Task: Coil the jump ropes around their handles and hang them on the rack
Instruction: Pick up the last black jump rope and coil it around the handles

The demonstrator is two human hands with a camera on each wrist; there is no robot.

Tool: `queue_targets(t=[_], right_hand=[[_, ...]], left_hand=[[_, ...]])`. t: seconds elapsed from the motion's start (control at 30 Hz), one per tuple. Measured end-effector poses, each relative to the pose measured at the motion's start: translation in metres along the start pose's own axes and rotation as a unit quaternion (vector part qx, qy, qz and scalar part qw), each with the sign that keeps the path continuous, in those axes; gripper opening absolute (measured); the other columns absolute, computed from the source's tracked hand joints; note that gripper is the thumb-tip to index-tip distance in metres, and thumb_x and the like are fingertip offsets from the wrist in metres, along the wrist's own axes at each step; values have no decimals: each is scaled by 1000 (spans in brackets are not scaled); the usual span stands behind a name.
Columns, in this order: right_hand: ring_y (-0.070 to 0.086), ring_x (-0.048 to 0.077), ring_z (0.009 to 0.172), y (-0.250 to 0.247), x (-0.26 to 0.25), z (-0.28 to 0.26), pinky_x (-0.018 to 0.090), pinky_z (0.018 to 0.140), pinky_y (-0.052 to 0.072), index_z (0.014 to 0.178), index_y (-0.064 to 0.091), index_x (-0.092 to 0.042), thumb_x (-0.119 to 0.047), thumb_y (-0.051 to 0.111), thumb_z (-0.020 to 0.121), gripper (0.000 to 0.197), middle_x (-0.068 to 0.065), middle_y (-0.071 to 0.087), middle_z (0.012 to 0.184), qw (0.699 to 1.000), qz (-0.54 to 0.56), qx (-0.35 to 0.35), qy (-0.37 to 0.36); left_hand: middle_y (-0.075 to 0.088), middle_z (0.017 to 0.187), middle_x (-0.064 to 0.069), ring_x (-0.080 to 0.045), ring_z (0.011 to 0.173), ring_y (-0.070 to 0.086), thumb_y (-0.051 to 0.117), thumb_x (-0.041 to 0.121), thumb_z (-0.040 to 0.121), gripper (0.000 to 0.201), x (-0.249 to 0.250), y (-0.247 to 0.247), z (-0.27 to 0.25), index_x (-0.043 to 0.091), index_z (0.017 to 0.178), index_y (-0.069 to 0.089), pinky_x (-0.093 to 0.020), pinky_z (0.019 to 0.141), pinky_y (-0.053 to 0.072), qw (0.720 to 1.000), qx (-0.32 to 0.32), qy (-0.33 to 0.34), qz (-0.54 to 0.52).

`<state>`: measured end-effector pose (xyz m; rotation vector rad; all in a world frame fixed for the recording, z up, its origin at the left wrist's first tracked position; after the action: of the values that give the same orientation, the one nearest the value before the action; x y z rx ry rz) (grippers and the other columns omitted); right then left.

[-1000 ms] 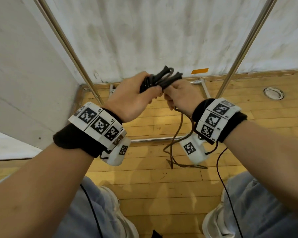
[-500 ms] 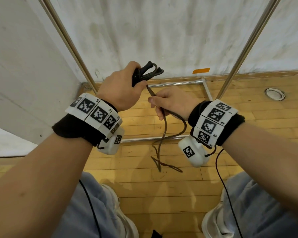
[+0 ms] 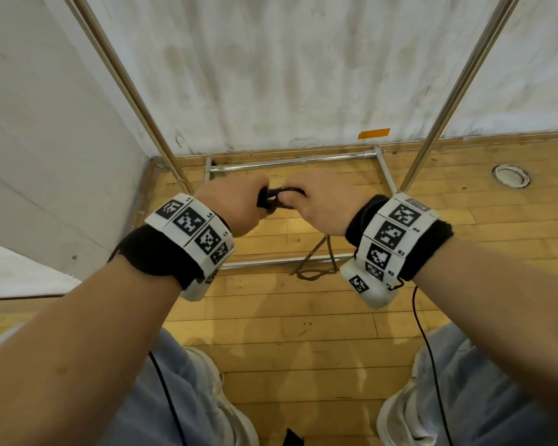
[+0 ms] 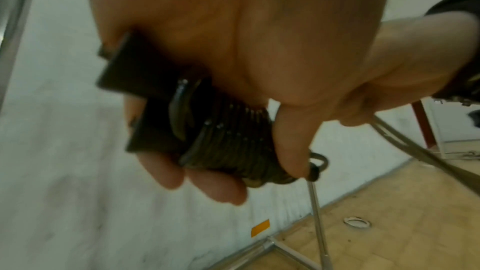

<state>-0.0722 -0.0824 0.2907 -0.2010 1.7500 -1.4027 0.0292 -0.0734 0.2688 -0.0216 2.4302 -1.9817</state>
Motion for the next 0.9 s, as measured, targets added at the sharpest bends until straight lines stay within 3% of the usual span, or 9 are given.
queue_targets(t=[0.13, 0.23, 0.33, 0.43, 0.5, 0.57, 0.67, 0.77, 0.9], right_hand=[[48, 4, 63, -19, 11, 4, 19, 55, 32, 85, 62, -20, -33, 46, 96, 23, -12, 52, 69, 998, 15, 59, -4], [50, -3, 63, -30, 27, 5, 11, 58, 33, 76, 62, -29, -36, 57, 90, 17, -14, 56, 70, 987, 126, 92, 23], [51, -6, 58, -28, 44, 6, 10, 57, 38, 78, 65, -35, -36, 63, 87, 9, -21, 61, 68, 957, 268, 95, 55], [44, 10, 50, -22, 56, 6, 20, 47, 36, 76, 71, -27, -31, 59, 90, 19, -2, 55, 62, 902, 409, 103, 91], [36, 8, 46, -12, 53, 6, 22, 45, 31, 80, 68, -19, -20, 51, 95, 22, -5, 47, 55, 871, 472, 84, 103], [36, 7, 46, -7, 42, 5, 24, 48, 32, 92, 64, -18, -17, 45, 97, 19, -12, 44, 53, 890, 440, 76, 88], [47, 3, 58, -7, 18, 1, 23, 57, 38, 115, 60, -19, -22, 42, 99, 24, -18, 52, 65, 965, 243, 84, 50], [56, 16, 75, 6, 9, 0, 32, 66, 47, 108, 57, -15, -23, 37, 100, 23, -1, 60, 85, 991, 117, 28, 61], [48, 13, 64, 11, 8, -4, 26, 54, 35, 90, 53, -17, -26, 41, 99, 18, -4, 52, 72, 998, 38, -20, 52]], left_hand=[[54, 83, 17, -6, 65, 45, 58, 50, 85, 47, 21, 0, -6, 39, 128, 43, -22, 53, 35, 996, -14, 76, -36], [50, 73, 23, -5, 67, 49, 55, 71, 77, 55, 27, -13, -10, 39, 121, 52, -22, 56, 36, 993, 34, 89, -69], [55, 71, 18, -1, 67, 53, 58, 61, 81, 35, 32, -24, -16, 33, 104, 60, -20, 55, 36, 981, 69, 112, -145], [57, 74, 14, -6, 68, 55, 63, 46, 86, 21, 28, -41, -22, 27, 96, 59, -25, 58, 37, 946, 118, 119, -276], [60, 77, 8, -11, 69, 58, 62, 44, 88, 22, 22, -49, -22, 24, 96, 55, -30, 59, 42, 929, 143, 91, -328], [63, 82, 1, -19, 74, 62, 59, 46, 89, 28, 16, -51, -19, 22, 101, 52, -37, 63, 49, 919, 153, 52, -359], [60, 84, 7, -13, 74, 60, 58, 49, 89, 40, 0, -55, -15, 21, 115, 48, -27, 59, 46, 919, 185, 5, -347], [60, 96, 3, -15, 77, 59, 58, 46, 90, 46, -15, -58, -11, 22, 127, 44, -19, 57, 40, 931, 204, -13, -304], [65, 111, -8, -27, 88, 60, 56, 42, 92, 44, -26, -43, -5, 25, 130, 41, -31, 68, 42, 980, 140, -40, -138]])
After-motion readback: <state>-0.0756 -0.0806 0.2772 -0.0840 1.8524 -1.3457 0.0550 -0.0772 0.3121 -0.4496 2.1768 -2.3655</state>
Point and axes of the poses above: each hand's wrist, its own z-axis towards the middle knuckle, its own y-axis out of the palm, x = y × z, the point moved 9 cm from there along z, towards the middle knuckle
